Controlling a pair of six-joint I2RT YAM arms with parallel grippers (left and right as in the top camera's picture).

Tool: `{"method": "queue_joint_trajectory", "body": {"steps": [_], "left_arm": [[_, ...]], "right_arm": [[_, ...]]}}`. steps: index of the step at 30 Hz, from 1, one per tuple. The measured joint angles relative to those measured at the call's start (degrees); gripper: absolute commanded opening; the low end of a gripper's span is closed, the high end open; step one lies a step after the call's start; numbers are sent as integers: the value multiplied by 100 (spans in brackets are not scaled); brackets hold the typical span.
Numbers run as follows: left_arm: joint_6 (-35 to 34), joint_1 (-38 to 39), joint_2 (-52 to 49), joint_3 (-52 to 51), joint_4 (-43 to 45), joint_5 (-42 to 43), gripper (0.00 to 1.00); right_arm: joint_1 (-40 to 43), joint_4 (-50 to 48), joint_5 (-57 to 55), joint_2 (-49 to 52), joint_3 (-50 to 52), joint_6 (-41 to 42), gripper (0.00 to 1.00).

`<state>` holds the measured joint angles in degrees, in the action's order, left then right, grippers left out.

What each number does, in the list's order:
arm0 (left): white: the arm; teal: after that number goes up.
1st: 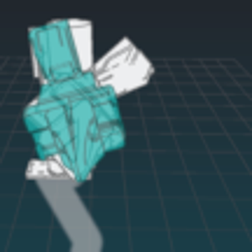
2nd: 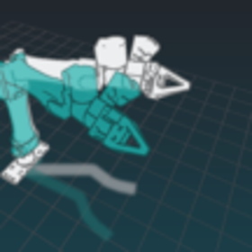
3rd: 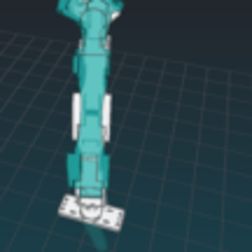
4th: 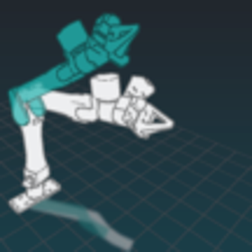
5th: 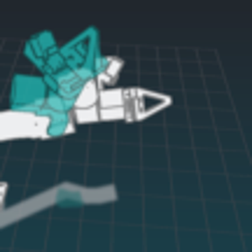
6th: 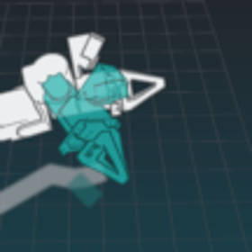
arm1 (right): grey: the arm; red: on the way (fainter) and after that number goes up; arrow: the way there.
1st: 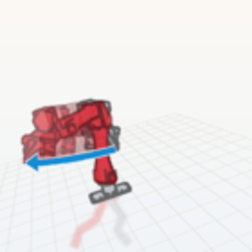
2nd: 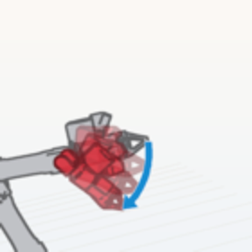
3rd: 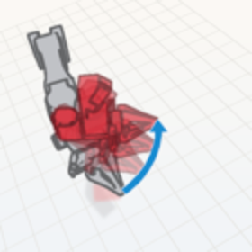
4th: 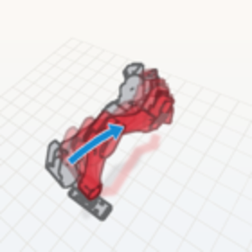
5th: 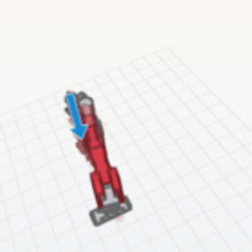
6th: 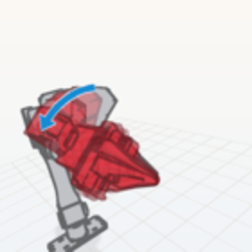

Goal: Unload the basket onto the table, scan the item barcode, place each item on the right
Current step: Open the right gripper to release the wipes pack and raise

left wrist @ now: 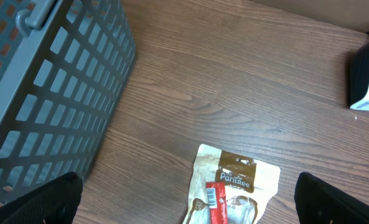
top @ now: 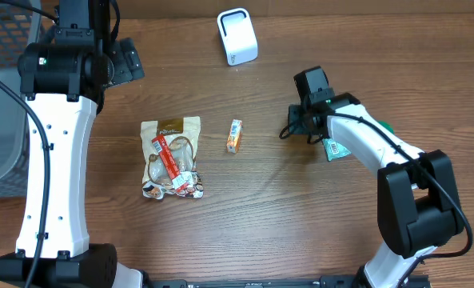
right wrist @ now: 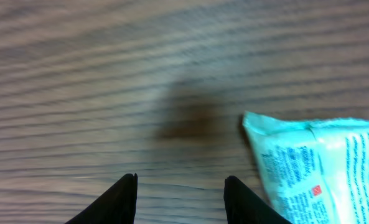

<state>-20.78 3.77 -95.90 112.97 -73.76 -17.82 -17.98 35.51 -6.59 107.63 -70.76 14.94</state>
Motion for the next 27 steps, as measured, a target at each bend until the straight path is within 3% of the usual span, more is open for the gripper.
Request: {"method": "queue_joint_trajectory", "body": {"steps": [22,27], "left_arm": [[0,0,0,0,0,0,100],[0,0,0,0,0,0,100]], "right_arm": [[772,-243,-422,0,339,-15,51],[730,221,-243,0,157,-11,52]]}}
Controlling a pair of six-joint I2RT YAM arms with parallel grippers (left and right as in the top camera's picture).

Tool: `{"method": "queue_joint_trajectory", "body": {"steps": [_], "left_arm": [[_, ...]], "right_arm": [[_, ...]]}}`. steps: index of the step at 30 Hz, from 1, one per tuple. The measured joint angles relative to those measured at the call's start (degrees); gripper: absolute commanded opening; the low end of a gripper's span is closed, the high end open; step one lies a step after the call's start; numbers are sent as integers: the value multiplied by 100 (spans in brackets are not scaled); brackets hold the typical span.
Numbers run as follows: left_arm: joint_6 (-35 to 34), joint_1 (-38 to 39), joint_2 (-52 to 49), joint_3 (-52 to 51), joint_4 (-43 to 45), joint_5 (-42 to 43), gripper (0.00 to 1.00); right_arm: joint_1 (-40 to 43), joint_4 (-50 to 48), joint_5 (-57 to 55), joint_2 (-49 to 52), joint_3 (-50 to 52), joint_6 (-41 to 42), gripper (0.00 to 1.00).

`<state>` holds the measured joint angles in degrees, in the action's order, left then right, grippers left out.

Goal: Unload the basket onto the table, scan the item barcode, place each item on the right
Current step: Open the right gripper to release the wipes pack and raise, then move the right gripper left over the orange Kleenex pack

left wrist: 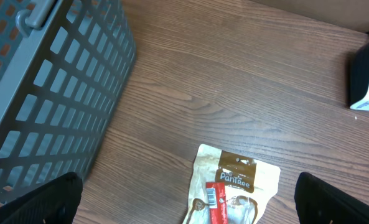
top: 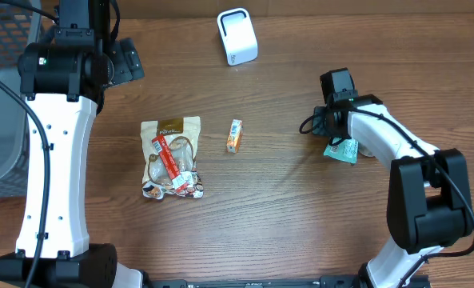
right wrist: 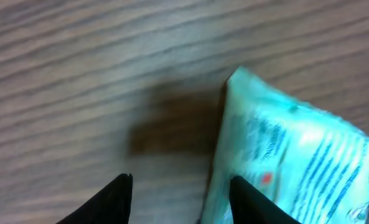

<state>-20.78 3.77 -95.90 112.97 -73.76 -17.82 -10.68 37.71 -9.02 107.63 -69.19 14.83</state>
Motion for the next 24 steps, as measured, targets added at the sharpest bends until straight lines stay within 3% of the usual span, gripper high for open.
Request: {"method": "queue_joint_trajectory", "body": {"steps": [11,20,21,24], "left_arm": [[0,0,0,0,0,0,100],[0,0,0,0,0,0,100],[0,0,0,0,0,0,100],[0,0,0,0,0,0,100]], "right_arm": [[-970,210,1753,-22,-780,800,49],[-2142,26,1759,-22,-780,1270,48],[-2247,-15,1714,-22,-778,1290,44],[-2479,-131,1604,-22,-778,1329,21]]}}
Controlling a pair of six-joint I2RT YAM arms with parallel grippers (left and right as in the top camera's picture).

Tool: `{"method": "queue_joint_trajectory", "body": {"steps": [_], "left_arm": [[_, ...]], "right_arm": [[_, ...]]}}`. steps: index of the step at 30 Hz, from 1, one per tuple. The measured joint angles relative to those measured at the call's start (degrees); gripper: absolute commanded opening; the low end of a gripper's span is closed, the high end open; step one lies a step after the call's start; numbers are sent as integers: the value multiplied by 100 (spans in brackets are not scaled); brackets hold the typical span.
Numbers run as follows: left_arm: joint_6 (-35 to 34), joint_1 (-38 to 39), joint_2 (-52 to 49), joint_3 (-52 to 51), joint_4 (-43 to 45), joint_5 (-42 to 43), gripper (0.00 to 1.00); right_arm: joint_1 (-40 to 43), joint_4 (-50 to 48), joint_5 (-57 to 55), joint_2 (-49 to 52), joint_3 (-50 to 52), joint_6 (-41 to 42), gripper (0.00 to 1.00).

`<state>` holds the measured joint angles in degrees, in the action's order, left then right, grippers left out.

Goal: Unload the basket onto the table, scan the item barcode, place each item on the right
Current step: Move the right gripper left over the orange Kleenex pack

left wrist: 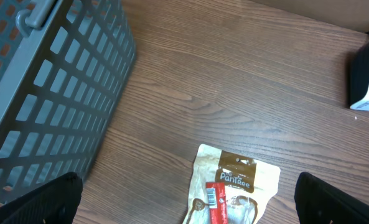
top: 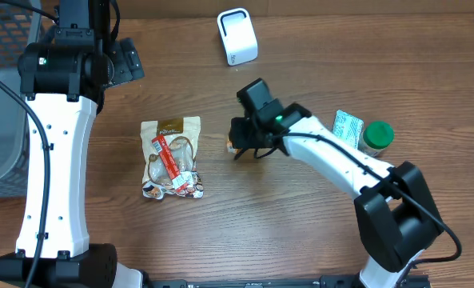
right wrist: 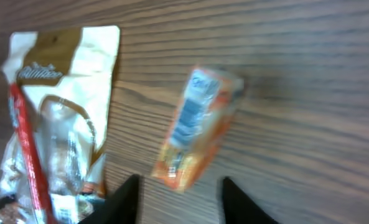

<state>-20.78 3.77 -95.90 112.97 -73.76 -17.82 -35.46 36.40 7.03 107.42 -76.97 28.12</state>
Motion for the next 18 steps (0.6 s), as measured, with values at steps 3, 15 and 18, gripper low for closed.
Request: {"method": "queue_joint_trajectory", "body": {"steps": [3,15,18], "left_arm": [[0,0,0,0,2,0,100],[0,0,0,0,0,0,100],[0,0,0,0,0,0,100]], "right_arm": [[-76,-39,-66,0,2,79,4],[-57,101,-498,0,4,564,4],[-57,157,-754,0,7,710,4]]}}
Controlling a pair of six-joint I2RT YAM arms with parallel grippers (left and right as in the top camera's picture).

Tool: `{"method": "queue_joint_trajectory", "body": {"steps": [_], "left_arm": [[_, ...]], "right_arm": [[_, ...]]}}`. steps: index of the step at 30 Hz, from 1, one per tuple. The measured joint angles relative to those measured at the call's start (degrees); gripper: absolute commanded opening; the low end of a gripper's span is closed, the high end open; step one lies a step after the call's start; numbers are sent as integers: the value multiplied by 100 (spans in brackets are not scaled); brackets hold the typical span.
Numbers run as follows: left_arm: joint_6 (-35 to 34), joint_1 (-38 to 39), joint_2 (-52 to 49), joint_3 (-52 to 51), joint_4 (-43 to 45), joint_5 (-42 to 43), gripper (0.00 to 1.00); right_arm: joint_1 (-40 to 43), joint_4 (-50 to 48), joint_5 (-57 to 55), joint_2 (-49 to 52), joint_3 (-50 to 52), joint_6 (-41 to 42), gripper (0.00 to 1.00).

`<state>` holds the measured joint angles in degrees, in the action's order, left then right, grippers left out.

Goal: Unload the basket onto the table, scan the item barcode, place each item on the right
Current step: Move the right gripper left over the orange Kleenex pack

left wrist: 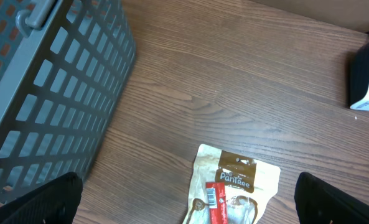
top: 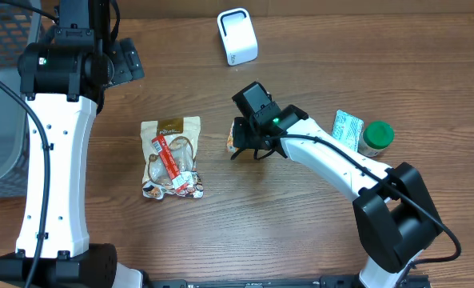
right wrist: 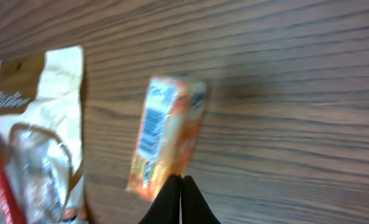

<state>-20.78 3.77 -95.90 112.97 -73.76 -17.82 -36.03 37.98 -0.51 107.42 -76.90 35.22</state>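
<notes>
A small orange packet (top: 233,142) lies mid-table, its barcode side showing in the right wrist view (right wrist: 165,134). My right gripper (top: 241,144) sits right at it, and the fingertips (right wrist: 180,182) are pressed together on the packet's lower edge. The white scanner (top: 237,37) stands at the back of the table and shows at the edge of the left wrist view. My left gripper (left wrist: 187,199) hangs high over the table's left side, wide open and empty.
A PanTree snack bag (top: 171,156) with a red stick on it lies left of the orange packet. A grey basket (left wrist: 41,87) fills the far left. A pale teal packet (top: 347,128) and a green-lidded jar (top: 376,136) sit at the right.
My right gripper's fingers were apart over the orange packet; now they are shut together on its edge. The left arm has not moved.
My right gripper was open at the right side beside the teal packet, and stayed by it a moment later. Then it was open over the orange packet mid-table, with the teal packet left by the jar. Now it is shut on the orange packet.
</notes>
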Motion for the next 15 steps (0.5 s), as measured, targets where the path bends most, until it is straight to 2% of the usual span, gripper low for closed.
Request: {"method": "queue_joint_trajectory", "body": {"steps": [15], "left_arm": [[0,0,0,0,0,2,100]], "right_arm": [[0,-1080,-223,0,702,295,4]]}}
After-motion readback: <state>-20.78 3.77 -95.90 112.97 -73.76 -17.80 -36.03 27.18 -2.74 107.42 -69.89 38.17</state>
